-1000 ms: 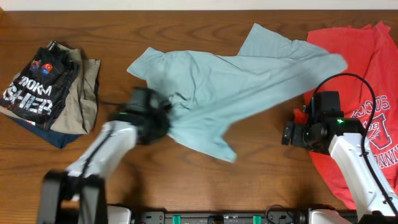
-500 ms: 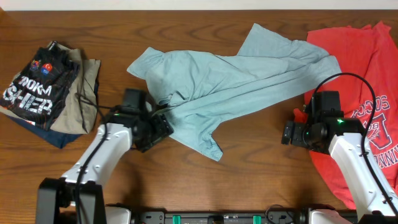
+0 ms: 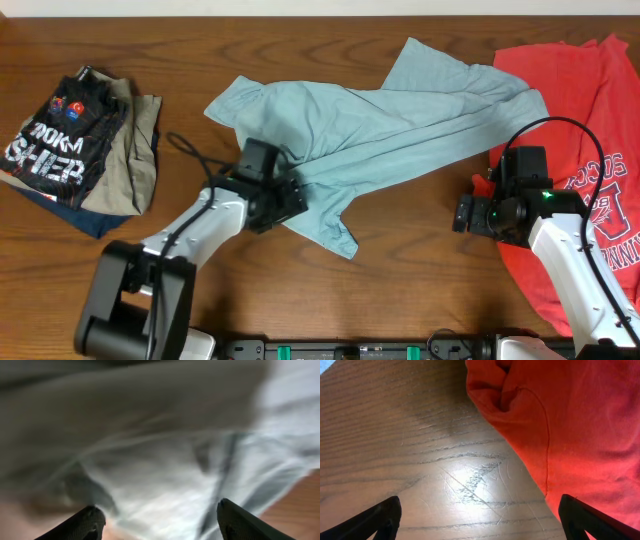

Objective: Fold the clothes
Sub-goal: 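Spread the blue shirt flat with the left gripper, releasing it, then grasp the blue shirt's left corner with left gripper, right corner with right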

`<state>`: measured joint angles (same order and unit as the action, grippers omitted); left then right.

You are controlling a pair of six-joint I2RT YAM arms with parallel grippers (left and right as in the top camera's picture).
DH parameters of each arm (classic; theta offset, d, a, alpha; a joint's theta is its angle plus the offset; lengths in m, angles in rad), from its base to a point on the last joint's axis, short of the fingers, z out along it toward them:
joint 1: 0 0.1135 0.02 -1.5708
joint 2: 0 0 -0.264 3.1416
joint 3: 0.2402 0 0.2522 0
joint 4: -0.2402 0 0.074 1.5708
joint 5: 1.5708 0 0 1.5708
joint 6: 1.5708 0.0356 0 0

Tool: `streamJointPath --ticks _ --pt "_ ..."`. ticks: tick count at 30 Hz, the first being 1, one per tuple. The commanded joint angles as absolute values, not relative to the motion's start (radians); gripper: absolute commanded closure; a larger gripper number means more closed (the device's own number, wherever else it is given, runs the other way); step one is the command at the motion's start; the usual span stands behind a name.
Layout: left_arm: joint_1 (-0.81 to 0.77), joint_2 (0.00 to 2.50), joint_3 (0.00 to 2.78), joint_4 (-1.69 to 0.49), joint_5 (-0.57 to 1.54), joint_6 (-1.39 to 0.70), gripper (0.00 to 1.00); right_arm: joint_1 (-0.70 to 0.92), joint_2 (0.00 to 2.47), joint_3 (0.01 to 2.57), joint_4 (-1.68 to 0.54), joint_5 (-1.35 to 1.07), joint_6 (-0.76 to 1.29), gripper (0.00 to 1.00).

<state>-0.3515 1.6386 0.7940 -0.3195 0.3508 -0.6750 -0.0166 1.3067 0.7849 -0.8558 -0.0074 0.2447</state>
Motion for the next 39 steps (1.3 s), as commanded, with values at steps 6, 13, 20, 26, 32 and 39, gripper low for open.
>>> streamJointPath --ticks 6,13,20,26,32,39 --pt "-0.444 1.747 0.753 -0.273 0.332 -0.746 0.54 -0.027 1.296 0.792 -0.856 -0.008 0.25 0.02" --pt "-0.426 1.74 0.753 -0.328 0.32 -0.745 0.94 -0.027 1.296 0.792 -0.856 -0.007 0.25 0.02" --pt "-0.31 1.642 0.753 -0.528 0.294 -0.587 0.94 -0.027 1.296 0.792 -0.861 -0.008 0.25 0.02" --pt "-0.069 1.44 0.753 -0.727 0.112 -0.453 0.94 -0.027 1.296 0.792 -0.863 -0.007 0.25 0.05" --pt "0.139 1.301 0.753 -0.741 0.181 -0.442 0.94 -0.027 1.309 0.792 -0.834 -0.009 0.262 0.32" --pt "0.158 1.304 0.752 -0.749 0.218 -0.442 0.94 -0.027 1.406 0.792 -0.8 -0.008 0.262 0.99"
